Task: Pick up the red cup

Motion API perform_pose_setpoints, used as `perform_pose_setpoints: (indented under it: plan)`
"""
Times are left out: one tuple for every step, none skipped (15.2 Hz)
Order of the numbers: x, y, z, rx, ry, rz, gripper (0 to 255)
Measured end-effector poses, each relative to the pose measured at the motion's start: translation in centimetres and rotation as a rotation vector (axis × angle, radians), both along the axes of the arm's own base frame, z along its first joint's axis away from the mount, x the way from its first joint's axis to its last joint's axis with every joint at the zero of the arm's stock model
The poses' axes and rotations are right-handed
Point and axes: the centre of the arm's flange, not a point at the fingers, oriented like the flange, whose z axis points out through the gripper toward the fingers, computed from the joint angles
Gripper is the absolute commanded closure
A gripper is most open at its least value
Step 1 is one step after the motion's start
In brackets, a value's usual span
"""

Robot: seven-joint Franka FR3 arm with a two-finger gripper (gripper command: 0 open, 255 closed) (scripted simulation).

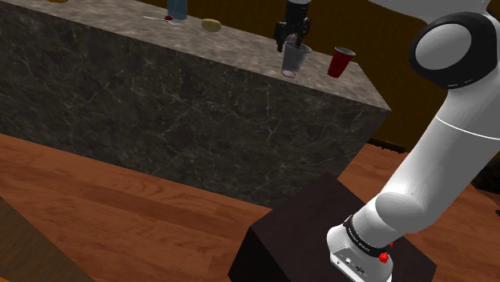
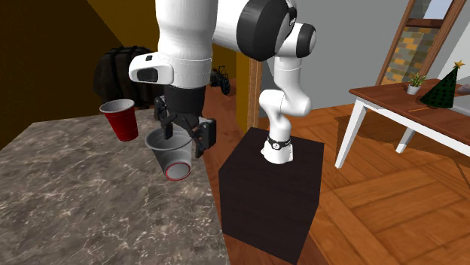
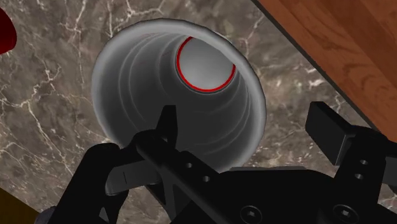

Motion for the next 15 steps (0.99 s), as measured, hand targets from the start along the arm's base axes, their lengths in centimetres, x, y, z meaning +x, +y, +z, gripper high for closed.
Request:
perform_pose_setpoints:
  plan:
    - [0.0,0.1,-0.5,0.0,0.0,0.0,0]
    - [0.0,0.2,-1.1,0.0,0.0,0.0,0]
    - [-0.1,0.2,-1.4,0.0,0.0,0.0,0]
    - [-0.1,0.1,-1.6,0.0,0.0,0.0,255]
    - [-0.1,0.1,-1.7,0.0,0.0,0.0,255]
    - [-0.1,0.1,-1.8,0.0,0.0,0.0,255]
    - [-0.1,0.0,-1.8,0.0,-0.001,0.0,255]
    - [-0.1,0.0,-1.8,0.0,-0.001,0.0,255]
    - [-0.1,0.0,-1.8,0.0,-0.001,0.0,255]
    - [-0.1,0.0,-1.8,0.0,-0.001,0.0,255]
    - [-0.1,0.0,-1.8,0.0,-0.001,0.0,255]
    - [-0.1,0.0,-1.8,0.0,-0.001,0.0,255]
    - [-0.1,0.0,-1.8,0.0,-0.001,0.0,255]
    - [-0.1,0.0,-1.8,0.0,-0.001,0.0,255]
    - [-0.1,0.0,-1.6,0.0,0.0,0.0,255]
